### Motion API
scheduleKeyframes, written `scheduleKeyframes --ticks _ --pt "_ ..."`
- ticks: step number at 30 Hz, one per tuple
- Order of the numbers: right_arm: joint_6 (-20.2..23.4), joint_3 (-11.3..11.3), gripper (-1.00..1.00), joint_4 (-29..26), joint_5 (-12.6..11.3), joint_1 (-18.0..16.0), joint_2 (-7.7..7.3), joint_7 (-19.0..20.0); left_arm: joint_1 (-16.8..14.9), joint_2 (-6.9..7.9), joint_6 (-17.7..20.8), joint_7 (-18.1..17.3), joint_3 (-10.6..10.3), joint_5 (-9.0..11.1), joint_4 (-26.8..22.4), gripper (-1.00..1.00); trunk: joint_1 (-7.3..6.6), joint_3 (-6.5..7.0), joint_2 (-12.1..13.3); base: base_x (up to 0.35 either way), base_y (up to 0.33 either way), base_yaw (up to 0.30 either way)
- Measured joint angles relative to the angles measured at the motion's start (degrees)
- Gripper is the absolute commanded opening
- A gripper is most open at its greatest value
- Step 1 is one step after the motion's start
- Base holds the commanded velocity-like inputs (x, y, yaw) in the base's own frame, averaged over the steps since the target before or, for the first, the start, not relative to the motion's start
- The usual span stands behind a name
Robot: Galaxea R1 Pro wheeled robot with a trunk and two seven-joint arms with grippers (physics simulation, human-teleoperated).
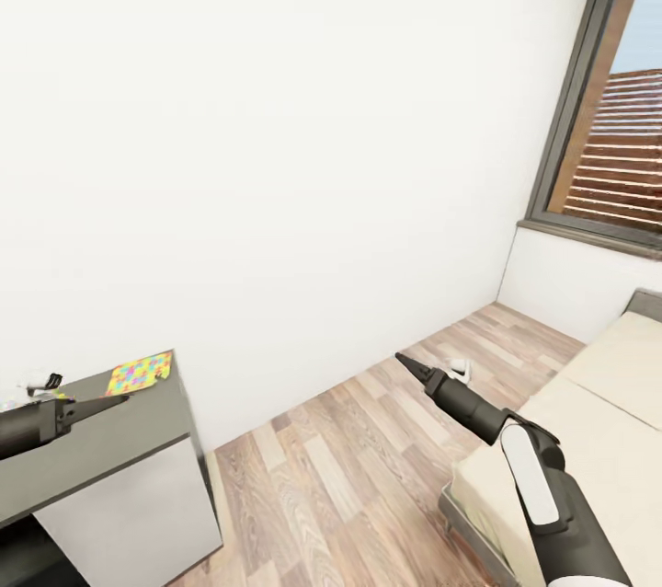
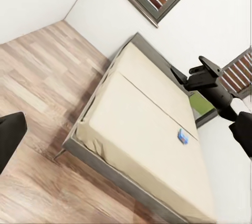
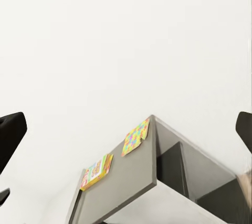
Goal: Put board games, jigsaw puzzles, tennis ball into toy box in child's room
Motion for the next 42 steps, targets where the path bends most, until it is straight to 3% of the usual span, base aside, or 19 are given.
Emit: scheduleKeyframes --ticks 6,19,42 --pt "0.0 -1.4 1.00 0.0 0.0 0.0 0.07 0.0 0.0 0.00 0.0 0.0 0.0 0.0 0.0 1.00 0.00 0.06 0.0 0.000 -0.237 -0.280" --pt "0.0 -1.8 1.00 0.0 0.0 0.0 0.08 -0.2 0.0 -0.04 0.0 0.0 0.0 0.0 0.0 1.00 0.00 0.40 0.0 0.000 -0.228 -0.280" --pt "-0.1 -3.3 1.00 0.1 0.0 0.0 0.13 -0.4 0.0 -0.08 -0.1 0.0 0.0 0.0 0.0 1.00 0.01 1.17 -0.1 0.000 -0.094 -0.280"
